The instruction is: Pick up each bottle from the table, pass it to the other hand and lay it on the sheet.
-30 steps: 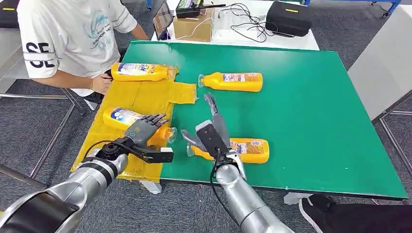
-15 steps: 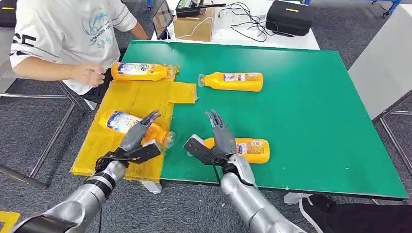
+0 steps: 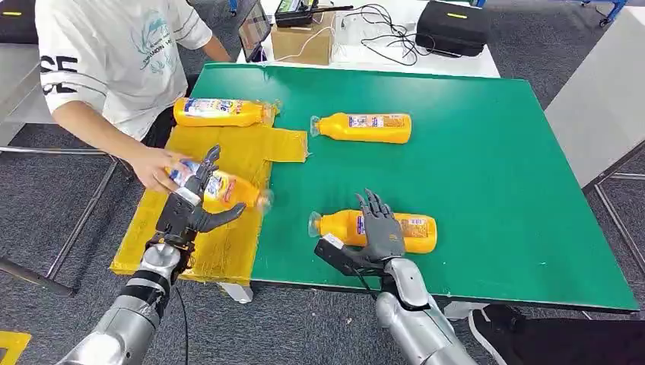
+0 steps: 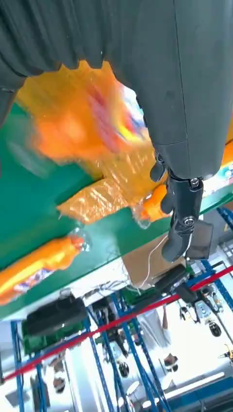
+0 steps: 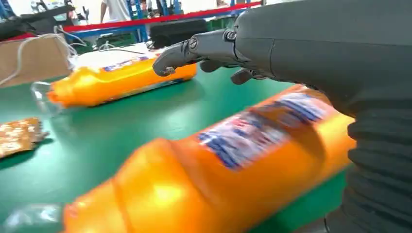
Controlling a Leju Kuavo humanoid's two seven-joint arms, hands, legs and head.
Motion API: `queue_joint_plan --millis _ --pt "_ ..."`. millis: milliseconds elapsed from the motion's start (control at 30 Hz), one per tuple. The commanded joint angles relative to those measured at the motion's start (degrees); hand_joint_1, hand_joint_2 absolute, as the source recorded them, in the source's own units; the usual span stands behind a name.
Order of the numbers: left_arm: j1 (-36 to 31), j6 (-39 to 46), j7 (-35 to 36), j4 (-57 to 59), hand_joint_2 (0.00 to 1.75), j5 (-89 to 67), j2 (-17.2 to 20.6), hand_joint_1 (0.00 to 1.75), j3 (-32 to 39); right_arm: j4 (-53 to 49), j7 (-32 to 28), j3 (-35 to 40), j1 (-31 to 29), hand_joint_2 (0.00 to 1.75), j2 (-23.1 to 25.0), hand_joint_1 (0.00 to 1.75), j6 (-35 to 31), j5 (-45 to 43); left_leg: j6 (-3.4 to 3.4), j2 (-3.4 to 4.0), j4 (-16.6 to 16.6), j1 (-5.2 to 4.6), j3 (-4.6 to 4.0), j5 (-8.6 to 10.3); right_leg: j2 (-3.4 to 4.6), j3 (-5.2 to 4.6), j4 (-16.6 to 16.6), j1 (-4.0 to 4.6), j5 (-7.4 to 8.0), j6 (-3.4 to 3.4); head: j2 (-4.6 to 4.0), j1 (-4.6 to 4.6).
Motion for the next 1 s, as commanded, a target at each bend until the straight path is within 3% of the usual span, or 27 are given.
queue_joint_plan --millis 33,467,600,767,800,833,933,1000 --pt "-1.2 -6.2 1.0 -1.2 1.75 4.2 -3.9 0.0 7.2 -4.6 2.9 -2.7 0.6 1.75 -4.1 0.0 3.9 3.2 -0.07 -0.1 0.0 0.07 0.15 -0.11 -0.13 0.22 0.0 0.08 -0.13 -0.09 -0.02 -0.02" --pt "-0.8 -6.9 2.8 -3.2 1.75 5.0 -5.2 0.0 6.5 -5.5 3.8 -4.4 0.3 1.75 -5.9 0.0 6.3 3.5 -0.07 -0.05 0.0 0.06 0.15 -0.11 -0.06 0.19 0.0 0.07 -0.11 -0.09 -0.02 -0.02" --pt "0.4 -6.9 3.0 -5.4 1.75 4.5 -5.4 0.0 5.1 -3.3 6.0 -4.6 -1.2 1.75 -8.4 0.0 11.0 4.7 -0.08 -0.07 0.1 0.1 0.21 -0.19 -0.1 0.28 0.0 0.12 -0.18 -0.11 -0.02 -0.02" --pt "-0.3 -7.8 2.5 -3.6 1.75 3.5 -5.4 0.0 3.7 7.4 5.3 -4.1 -6.0 1.75 -10.0 0.05 20.8 3.4 -0.03 -0.04 0.0 0.03 0.14 -0.09 -0.03 0.19 0.0 0.04 -0.07 -0.06 -0.02 -0.02" --pt "-0.5 -8.3 2.5 -3.4 1.75 3.7 -5.3 0.0 3.6 8.0 5.2 -4.0 -6.3 1.75 -10.0 1.41 21.1 3.3 -0.06 -0.02 0.1 0.06 0.25 -0.16 -0.02 0.32 0.0 0.08 -0.12 -0.09 -0.02 -0.02" --pt "-1.2 -8.6 2.3 -2.2 1.75 3.7 -5.2 0.0 3.5 11.2 3.8 -3.2 -7.6 1.75 -10.2 1.69 23.9 2.4 -0.05 -0.01 0.0 0.05 0.21 -0.12 -0.01 0.27 0.0 0.06 -0.08 -0.08 -0.02 -0.02" --pt "-3.0 -10.3 1.7 0.8 1.75 3.9 -5.1 0.0 3.1 17.6 1.0 -0.7 -10.5 1.75 -11.1 1.64 28.6 1.0 -0.05 -0.1 0.0 0.05 0.2 -0.05 -0.13 0.28 -0.1 0.06 -0.05 -0.06 -0.02 -0.02" --pt "-4.2 -10.7 1.1 2.3 1.75 3.7 -5.0 0.0 2.7 20.3 -0.8 0.9 -12.3 1.75 -11.2 1.75 30.4 -0.1 -0.07 -0.04 0.0 0.12 0.39 -0.08 -0.15 0.46 -0.1 0.14 -0.05 -0.1 0.0 -0.04"
